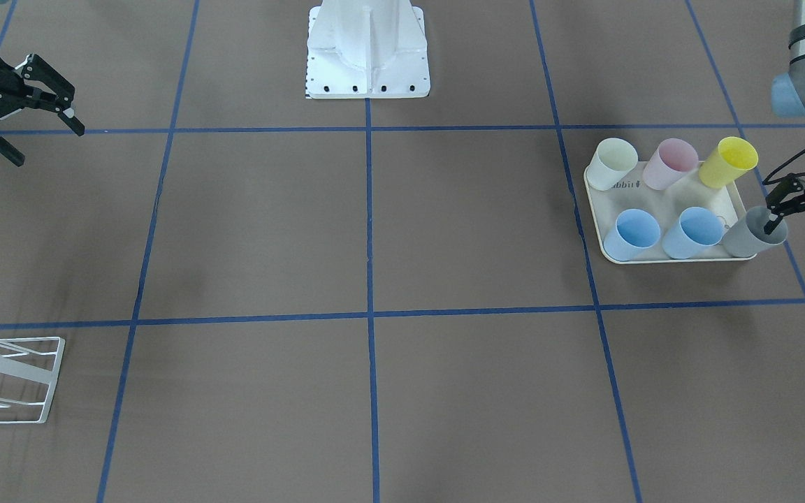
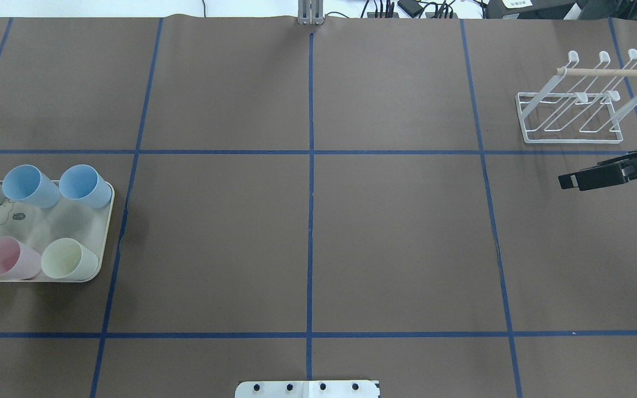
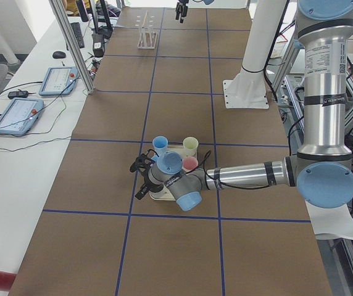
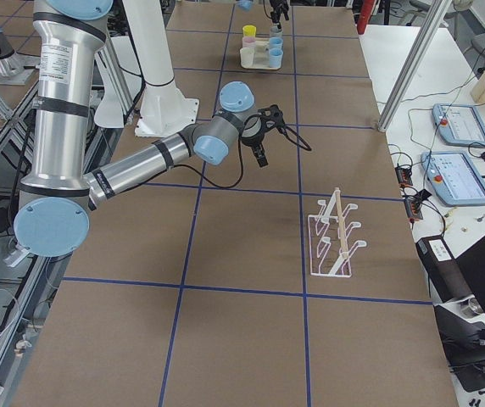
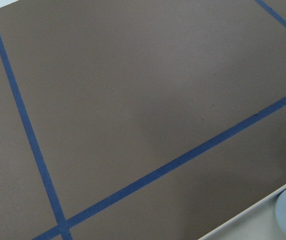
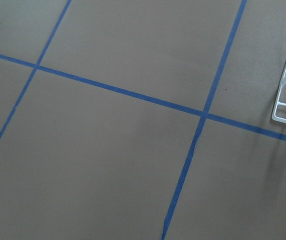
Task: Transfer IKEA cup to right arm and place on rack
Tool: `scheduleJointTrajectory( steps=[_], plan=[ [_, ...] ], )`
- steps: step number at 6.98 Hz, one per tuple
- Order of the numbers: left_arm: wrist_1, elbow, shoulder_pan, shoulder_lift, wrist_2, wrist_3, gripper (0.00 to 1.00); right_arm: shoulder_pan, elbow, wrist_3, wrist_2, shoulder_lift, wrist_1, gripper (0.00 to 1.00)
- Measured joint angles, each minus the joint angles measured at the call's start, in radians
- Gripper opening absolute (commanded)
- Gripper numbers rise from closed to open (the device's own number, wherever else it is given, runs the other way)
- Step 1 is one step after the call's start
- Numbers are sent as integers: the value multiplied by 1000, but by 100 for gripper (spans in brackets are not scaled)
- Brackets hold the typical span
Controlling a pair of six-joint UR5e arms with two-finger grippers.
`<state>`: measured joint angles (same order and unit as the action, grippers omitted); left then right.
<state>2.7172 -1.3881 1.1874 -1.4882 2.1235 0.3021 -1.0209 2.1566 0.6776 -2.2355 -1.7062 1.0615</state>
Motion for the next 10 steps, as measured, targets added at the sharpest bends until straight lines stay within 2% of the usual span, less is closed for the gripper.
scheduleJointTrajectory(
  steps=[1, 2, 3, 6, 7, 10],
  plan=[
    [41, 32, -10, 3, -2, -1, 45, 0, 0, 0, 0, 0, 0, 100],
    [86, 64, -15, 4, -3, -1, 17, 1, 0, 0, 0, 1, 0, 100],
    [116, 85, -16, 4, -2, 0, 0, 1, 0, 0, 0, 1, -1, 100],
    [145, 89, -16, 5, 24, -5, 0, 3, 0, 0, -1, 3, -1, 100],
    [143, 87, -13, 2, 64, -8, 0, 3, -1, 0, -2, 5, -1, 100],
    [122, 38, 100, -10, 127, -9, 0, 9, -6, -1, -1, 52, -1, 100]
  ],
)
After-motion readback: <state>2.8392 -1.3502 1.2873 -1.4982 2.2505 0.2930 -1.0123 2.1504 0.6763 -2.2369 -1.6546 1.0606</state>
